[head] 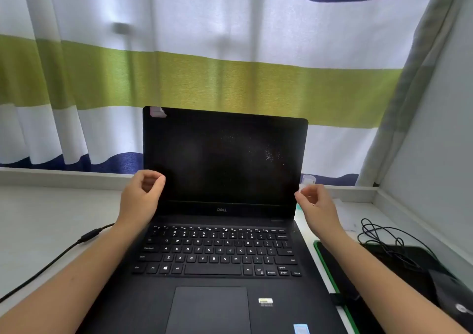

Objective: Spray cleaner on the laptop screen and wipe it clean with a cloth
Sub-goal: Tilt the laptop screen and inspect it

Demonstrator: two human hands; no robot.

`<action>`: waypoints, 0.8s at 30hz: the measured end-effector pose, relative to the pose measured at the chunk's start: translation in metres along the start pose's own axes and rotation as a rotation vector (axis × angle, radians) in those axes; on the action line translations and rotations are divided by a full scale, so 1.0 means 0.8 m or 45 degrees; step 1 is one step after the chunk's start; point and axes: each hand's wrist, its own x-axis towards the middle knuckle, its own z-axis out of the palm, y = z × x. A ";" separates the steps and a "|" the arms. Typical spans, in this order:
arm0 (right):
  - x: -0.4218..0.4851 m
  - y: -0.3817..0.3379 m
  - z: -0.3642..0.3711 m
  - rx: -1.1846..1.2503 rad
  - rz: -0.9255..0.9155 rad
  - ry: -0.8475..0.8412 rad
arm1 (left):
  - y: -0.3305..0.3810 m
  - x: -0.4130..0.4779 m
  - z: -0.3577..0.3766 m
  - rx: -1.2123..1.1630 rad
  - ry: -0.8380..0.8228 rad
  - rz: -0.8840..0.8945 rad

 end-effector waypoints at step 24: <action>0.006 0.017 0.035 0.172 0.272 -0.107 | -0.029 0.018 0.006 0.066 0.078 -0.363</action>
